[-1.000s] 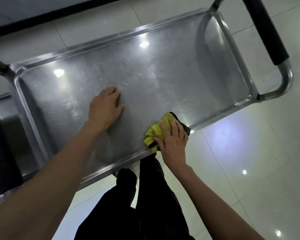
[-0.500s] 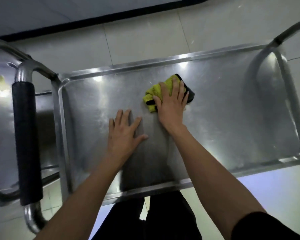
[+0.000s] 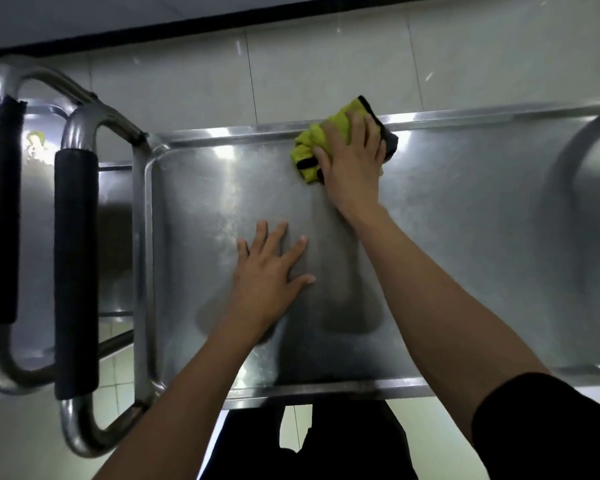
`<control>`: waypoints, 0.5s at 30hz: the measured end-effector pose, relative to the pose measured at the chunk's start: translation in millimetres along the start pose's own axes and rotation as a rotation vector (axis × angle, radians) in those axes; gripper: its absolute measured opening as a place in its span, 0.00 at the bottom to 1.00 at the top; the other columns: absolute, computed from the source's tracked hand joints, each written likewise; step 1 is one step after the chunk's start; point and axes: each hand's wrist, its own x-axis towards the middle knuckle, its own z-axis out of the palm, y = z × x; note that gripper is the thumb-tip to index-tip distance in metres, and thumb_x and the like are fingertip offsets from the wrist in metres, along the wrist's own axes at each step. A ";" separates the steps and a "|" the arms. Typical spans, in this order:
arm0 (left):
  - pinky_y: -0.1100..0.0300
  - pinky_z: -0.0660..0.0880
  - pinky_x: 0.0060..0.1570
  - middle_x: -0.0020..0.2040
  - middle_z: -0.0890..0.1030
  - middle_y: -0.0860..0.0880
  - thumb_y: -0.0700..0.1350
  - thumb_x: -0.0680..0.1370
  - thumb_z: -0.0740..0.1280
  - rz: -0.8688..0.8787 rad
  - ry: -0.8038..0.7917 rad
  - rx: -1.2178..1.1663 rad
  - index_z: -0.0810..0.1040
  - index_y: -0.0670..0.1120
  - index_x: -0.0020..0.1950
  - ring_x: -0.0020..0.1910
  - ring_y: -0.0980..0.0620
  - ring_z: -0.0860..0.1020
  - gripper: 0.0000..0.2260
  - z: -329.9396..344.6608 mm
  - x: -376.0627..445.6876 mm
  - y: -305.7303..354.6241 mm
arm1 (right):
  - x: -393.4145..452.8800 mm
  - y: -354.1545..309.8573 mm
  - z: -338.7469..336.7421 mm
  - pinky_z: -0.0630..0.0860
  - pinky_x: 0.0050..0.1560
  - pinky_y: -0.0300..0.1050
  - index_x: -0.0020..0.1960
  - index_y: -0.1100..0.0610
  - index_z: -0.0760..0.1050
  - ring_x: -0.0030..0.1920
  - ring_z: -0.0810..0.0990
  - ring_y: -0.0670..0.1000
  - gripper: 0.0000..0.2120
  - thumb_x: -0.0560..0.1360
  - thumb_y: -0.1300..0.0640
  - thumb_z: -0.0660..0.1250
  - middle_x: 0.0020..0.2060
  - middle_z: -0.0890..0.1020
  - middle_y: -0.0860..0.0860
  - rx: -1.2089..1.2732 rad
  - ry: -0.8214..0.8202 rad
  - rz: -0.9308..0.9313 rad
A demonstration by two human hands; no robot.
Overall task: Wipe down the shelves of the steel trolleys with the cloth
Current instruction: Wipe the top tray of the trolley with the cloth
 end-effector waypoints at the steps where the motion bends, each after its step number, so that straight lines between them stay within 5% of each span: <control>1: 0.32 0.58 0.72 0.81 0.58 0.45 0.66 0.76 0.64 0.020 -0.008 0.012 0.66 0.57 0.77 0.80 0.38 0.51 0.31 -1.1 -1.7 -2.5 | -16.9 3.0 -2.1 0.56 0.72 0.64 0.72 0.45 0.68 0.76 0.56 0.61 0.22 0.81 0.40 0.54 0.77 0.60 0.55 -0.003 -0.022 -0.010; 8: 0.40 0.50 0.76 0.83 0.46 0.49 0.57 0.78 0.66 0.135 -0.142 0.024 0.56 0.55 0.81 0.81 0.42 0.43 0.34 -6.2 -12.1 -27.0 | -195.5 6.1 -4.8 0.58 0.72 0.61 0.71 0.44 0.70 0.75 0.58 0.61 0.21 0.80 0.40 0.57 0.76 0.62 0.54 -0.030 -0.060 0.102; 15: 0.39 0.48 0.77 0.83 0.46 0.48 0.58 0.80 0.65 0.151 -0.108 0.010 0.55 0.53 0.81 0.81 0.42 0.43 0.33 -5.4 -16.9 -25.8 | -347.8 -6.8 6.0 0.63 0.70 0.61 0.72 0.41 0.66 0.74 0.58 0.60 0.23 0.78 0.43 0.60 0.76 0.60 0.53 -0.051 -0.055 0.171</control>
